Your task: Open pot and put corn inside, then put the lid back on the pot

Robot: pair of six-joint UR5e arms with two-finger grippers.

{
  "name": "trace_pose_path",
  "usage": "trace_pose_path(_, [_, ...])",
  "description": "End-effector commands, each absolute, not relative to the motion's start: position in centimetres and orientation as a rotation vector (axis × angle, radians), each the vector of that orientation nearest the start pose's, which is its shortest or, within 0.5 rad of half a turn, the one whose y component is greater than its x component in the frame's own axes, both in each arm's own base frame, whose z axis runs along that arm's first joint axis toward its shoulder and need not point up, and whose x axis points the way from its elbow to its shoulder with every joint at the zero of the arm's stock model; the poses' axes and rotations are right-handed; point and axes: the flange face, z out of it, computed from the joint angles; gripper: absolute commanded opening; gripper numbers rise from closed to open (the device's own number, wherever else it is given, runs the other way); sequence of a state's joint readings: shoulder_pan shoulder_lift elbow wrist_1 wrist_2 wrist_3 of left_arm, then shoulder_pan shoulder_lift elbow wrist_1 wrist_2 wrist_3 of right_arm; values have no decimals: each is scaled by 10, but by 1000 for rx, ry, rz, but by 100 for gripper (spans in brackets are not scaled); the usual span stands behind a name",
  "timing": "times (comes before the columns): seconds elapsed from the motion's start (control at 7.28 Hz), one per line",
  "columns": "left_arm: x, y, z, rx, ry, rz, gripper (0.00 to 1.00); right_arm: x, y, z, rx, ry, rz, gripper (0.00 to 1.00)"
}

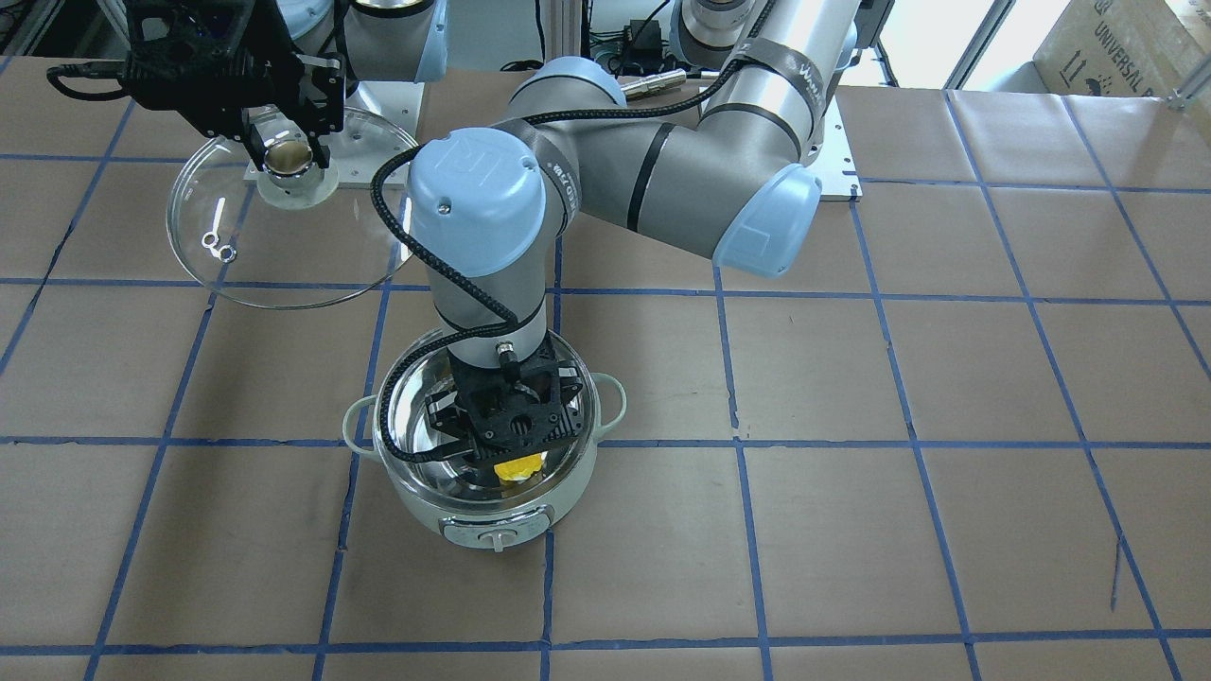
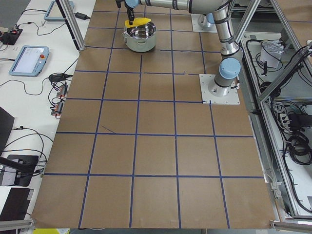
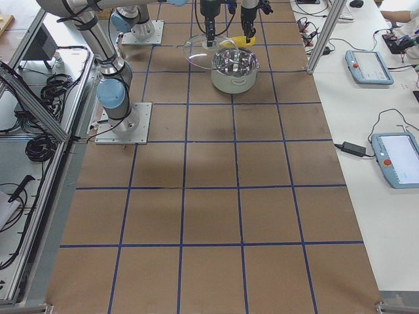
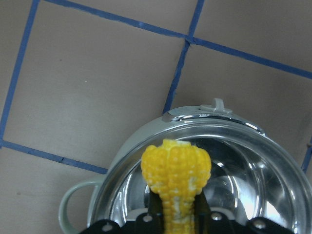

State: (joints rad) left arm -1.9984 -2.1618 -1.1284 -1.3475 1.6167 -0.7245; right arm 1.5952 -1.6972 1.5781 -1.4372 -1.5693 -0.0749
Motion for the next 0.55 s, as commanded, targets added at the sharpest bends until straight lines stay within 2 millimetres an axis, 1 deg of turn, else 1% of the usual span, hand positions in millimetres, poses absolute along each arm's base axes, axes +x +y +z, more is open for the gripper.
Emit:
trace_pose_path(0.0, [-433,-614,361,-457,3111,-141,16,144,-432,529,-159,3139,19,32])
trace_pose_path(0.14, [-435,-612,359,-454,3112,-133,21,144,-431,529,-161,3139,22,32])
trace_pose_path(0.41, [-433,-609,349,-437,3098,-109,22,146,-430,528,-161,3138,29,32])
